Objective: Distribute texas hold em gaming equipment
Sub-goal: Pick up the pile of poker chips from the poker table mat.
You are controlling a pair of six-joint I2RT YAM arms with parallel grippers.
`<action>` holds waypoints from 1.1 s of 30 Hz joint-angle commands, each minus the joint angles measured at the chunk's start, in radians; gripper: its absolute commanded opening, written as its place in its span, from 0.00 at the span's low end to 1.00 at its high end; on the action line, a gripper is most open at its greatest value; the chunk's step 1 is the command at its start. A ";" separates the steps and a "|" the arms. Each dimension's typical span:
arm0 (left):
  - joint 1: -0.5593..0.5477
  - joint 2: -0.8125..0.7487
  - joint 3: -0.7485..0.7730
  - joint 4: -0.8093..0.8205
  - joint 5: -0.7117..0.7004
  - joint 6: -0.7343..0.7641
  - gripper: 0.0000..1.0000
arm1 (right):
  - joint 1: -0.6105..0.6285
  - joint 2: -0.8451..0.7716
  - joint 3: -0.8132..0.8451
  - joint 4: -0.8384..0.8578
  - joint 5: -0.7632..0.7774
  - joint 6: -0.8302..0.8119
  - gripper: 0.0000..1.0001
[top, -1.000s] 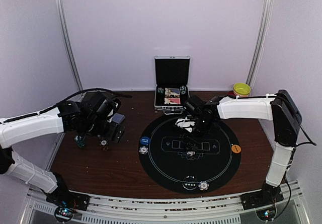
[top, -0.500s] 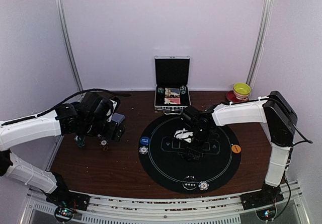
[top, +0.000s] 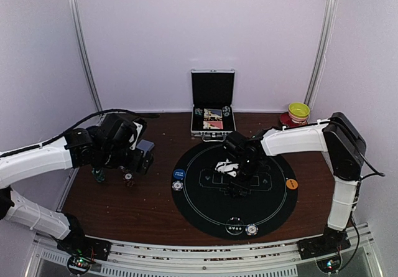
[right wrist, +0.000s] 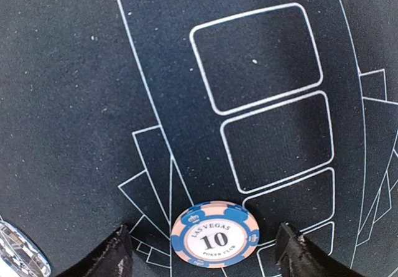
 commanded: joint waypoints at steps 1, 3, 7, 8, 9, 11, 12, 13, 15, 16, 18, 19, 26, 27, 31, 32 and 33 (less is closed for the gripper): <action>0.009 -0.023 -0.009 0.042 -0.004 0.010 0.98 | 0.004 0.072 -0.012 -0.010 -0.014 -0.012 0.75; 0.009 -0.026 -0.009 0.042 -0.005 0.010 0.98 | 0.005 0.079 -0.012 -0.011 -0.011 -0.011 0.69; 0.009 -0.030 -0.010 0.042 -0.006 0.009 0.98 | 0.004 0.087 -0.015 -0.011 -0.001 -0.009 0.59; 0.009 -0.032 -0.009 0.043 -0.006 0.009 0.98 | 0.005 0.087 -0.016 -0.010 0.003 -0.007 0.57; 0.009 -0.033 -0.009 0.043 -0.006 0.010 0.98 | 0.005 0.087 -0.018 -0.008 0.009 -0.007 0.55; 0.009 -0.036 -0.009 0.043 -0.007 0.009 0.98 | 0.006 0.088 -0.021 -0.007 0.018 -0.007 0.50; 0.010 -0.039 -0.009 0.043 -0.007 0.009 0.98 | 0.006 0.087 -0.022 -0.009 0.019 -0.008 0.47; 0.010 -0.040 -0.009 0.043 -0.008 0.009 0.98 | 0.006 0.086 -0.023 -0.009 0.018 -0.008 0.43; 0.010 -0.043 -0.010 0.045 -0.009 0.010 0.98 | 0.007 0.081 -0.023 -0.010 0.016 -0.008 0.36; 0.010 -0.043 -0.011 0.045 -0.009 0.010 0.98 | 0.007 0.079 -0.022 -0.009 0.013 -0.008 0.32; 0.011 -0.044 -0.011 0.045 -0.007 0.009 0.98 | 0.006 0.074 -0.022 -0.010 0.014 -0.005 0.24; 0.010 -0.046 -0.011 0.045 -0.007 0.008 0.98 | 0.006 0.070 -0.022 -0.008 0.014 -0.004 0.22; 0.011 -0.054 -0.011 0.045 -0.008 0.015 0.98 | -0.019 0.005 -0.021 0.000 0.022 0.007 0.18; 0.012 -0.052 -0.011 0.045 -0.007 0.017 0.98 | -0.031 -0.009 -0.022 0.001 0.021 0.007 0.18; 0.012 -0.042 -0.007 0.043 0.002 0.030 0.98 | -0.101 -0.063 -0.027 0.010 0.015 0.019 0.17; 0.011 -0.040 -0.008 0.043 0.010 0.033 0.98 | -0.122 -0.074 -0.029 0.011 0.014 0.021 0.17; 0.012 -0.036 -0.007 0.042 0.021 0.038 0.98 | -0.146 -0.084 -0.031 0.011 0.012 0.022 0.17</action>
